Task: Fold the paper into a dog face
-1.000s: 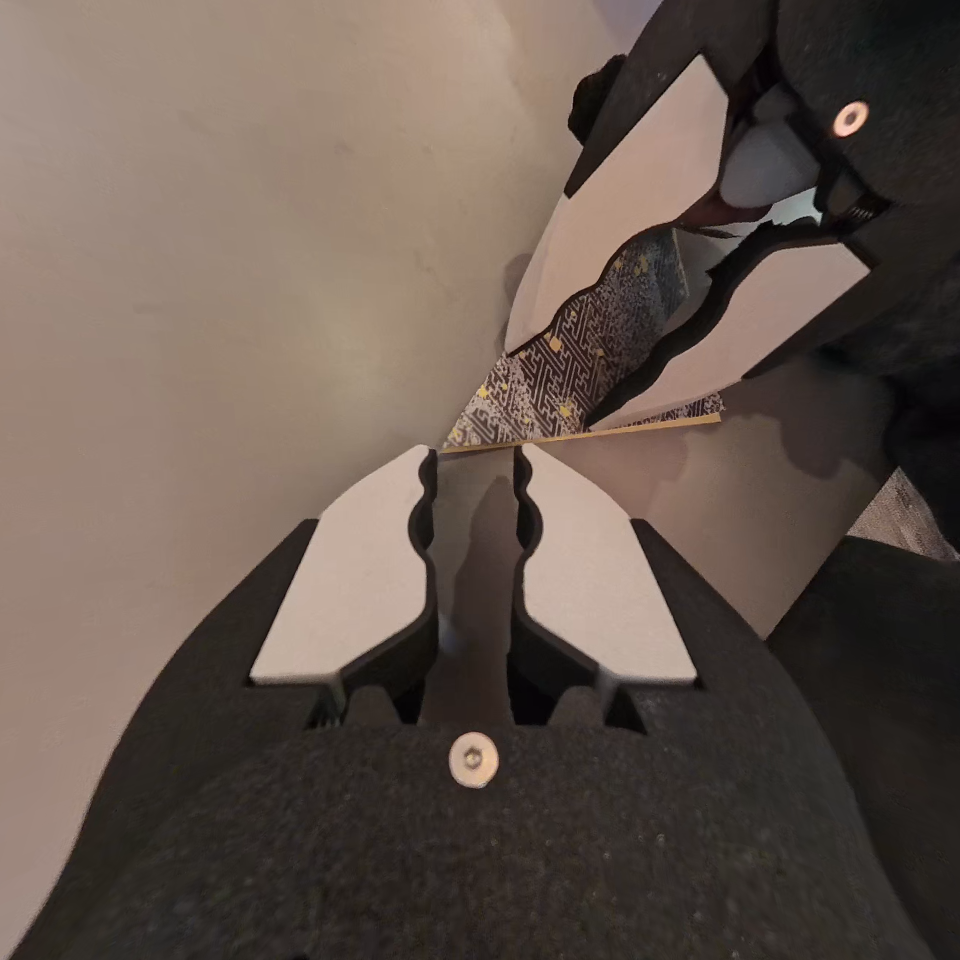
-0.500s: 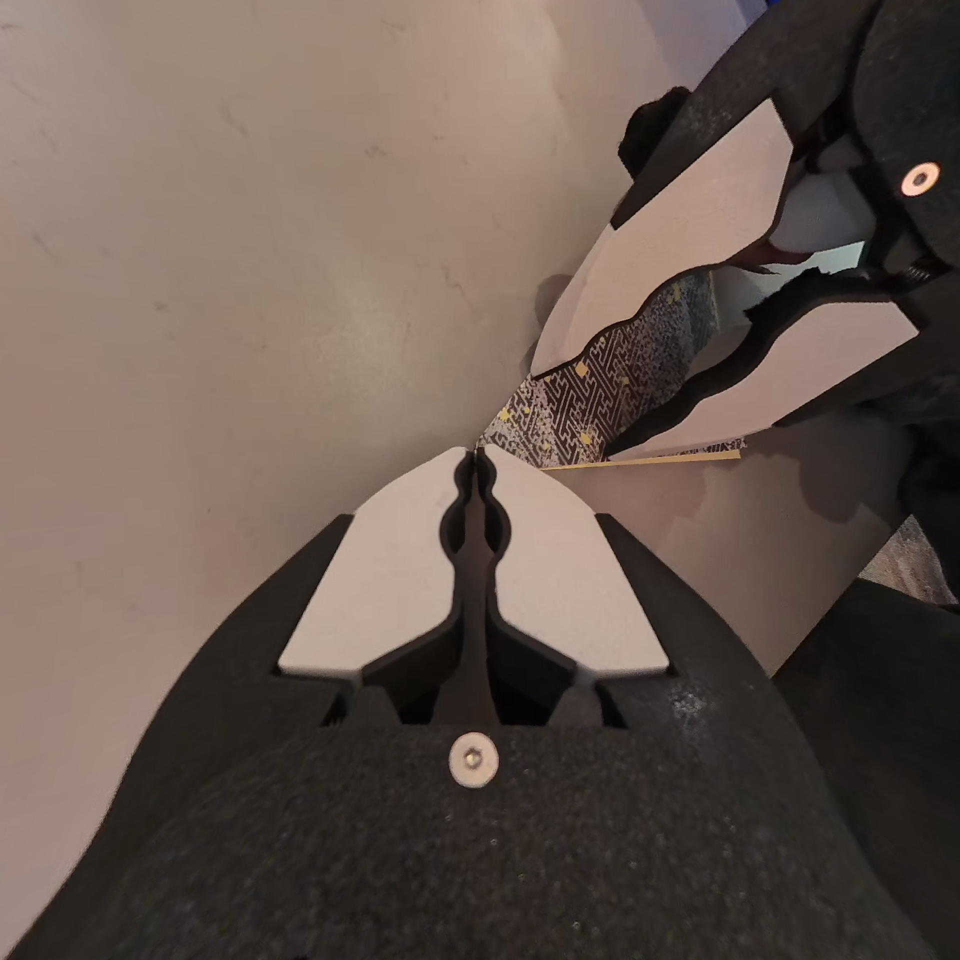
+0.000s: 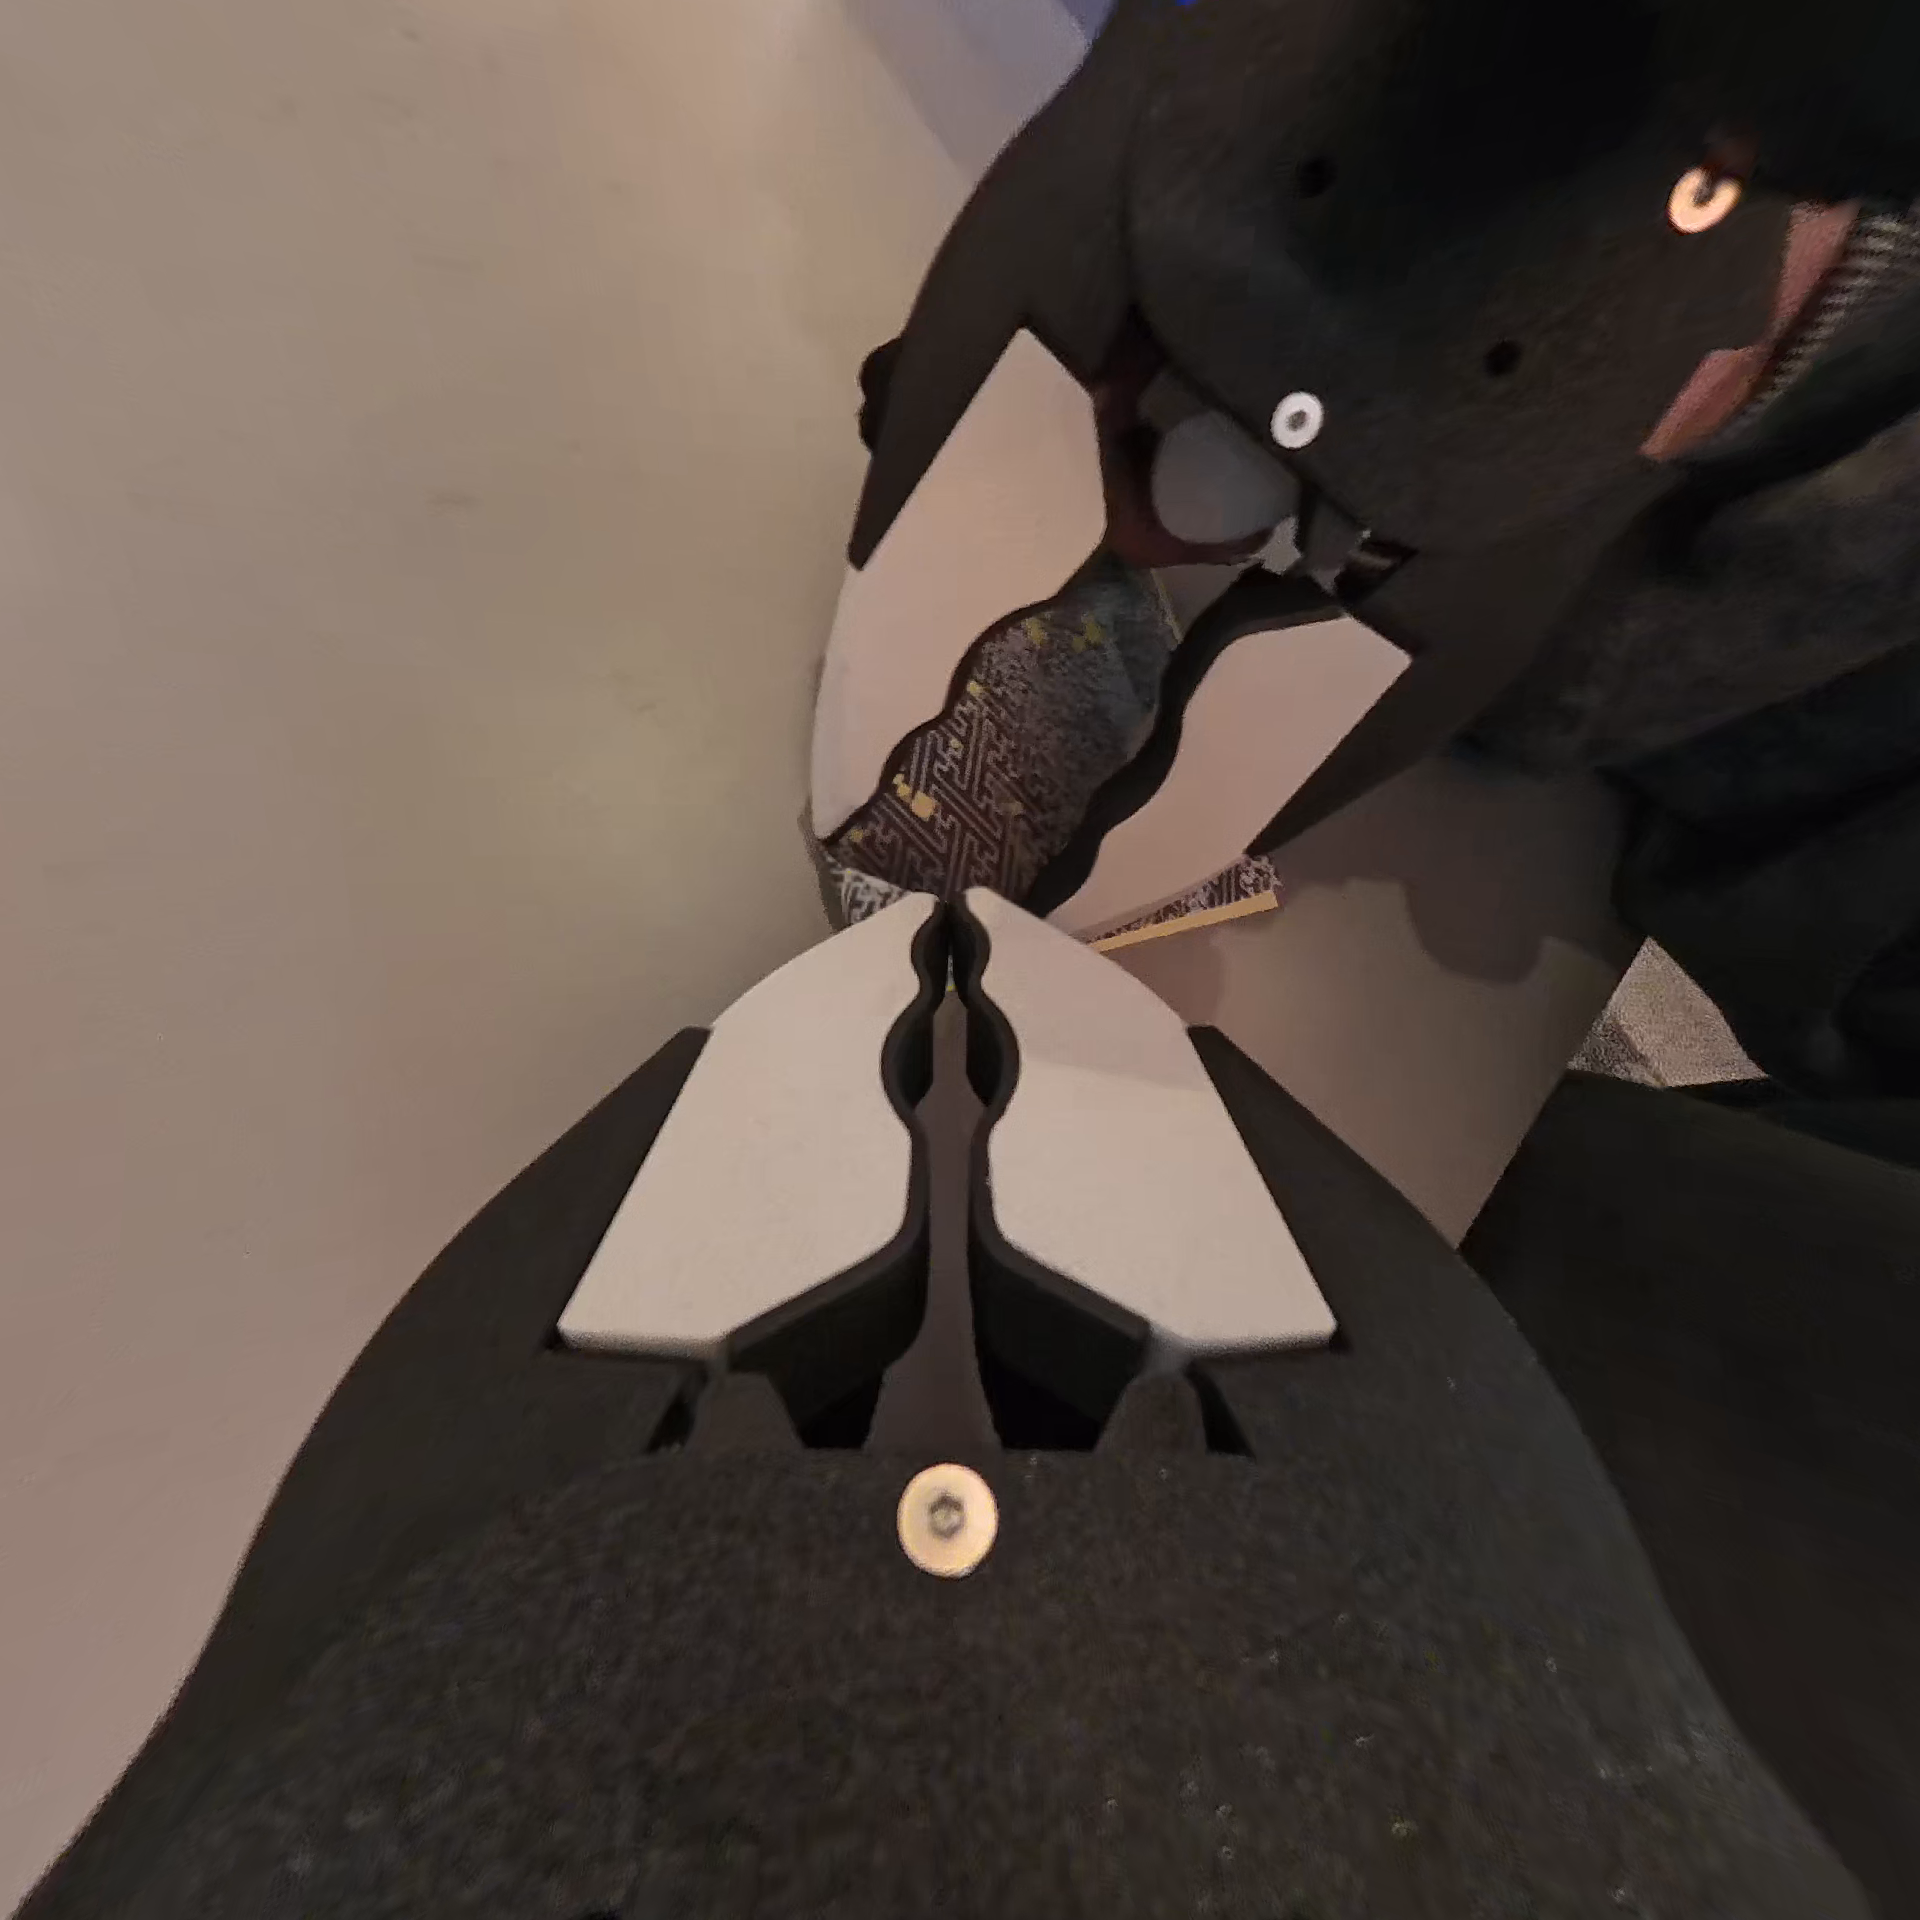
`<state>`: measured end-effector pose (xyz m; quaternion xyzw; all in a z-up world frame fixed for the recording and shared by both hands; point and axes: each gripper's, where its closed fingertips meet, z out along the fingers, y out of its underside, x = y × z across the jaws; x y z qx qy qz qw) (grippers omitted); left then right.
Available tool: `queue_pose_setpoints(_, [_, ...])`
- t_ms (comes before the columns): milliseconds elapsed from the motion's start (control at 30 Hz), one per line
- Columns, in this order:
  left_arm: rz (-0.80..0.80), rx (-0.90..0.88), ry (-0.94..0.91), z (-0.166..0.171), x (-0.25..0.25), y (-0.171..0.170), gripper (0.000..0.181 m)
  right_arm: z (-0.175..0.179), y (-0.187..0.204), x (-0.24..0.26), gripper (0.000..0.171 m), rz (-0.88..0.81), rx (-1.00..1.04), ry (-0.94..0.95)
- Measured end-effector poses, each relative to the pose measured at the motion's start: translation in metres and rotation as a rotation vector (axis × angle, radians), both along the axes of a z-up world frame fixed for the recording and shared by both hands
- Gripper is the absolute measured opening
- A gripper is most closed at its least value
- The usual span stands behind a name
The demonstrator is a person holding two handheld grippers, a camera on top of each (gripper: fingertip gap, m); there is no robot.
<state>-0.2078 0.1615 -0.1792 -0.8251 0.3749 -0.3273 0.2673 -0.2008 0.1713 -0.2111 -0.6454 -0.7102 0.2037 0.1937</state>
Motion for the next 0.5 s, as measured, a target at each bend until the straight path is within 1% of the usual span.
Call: queue_pose_setpoints(500, [-0.04,0.004,0.069,-0.021,0.005,-0.012,0.0,0.0,0.0,0.0,0.041,0.0,-0.002,0.011])
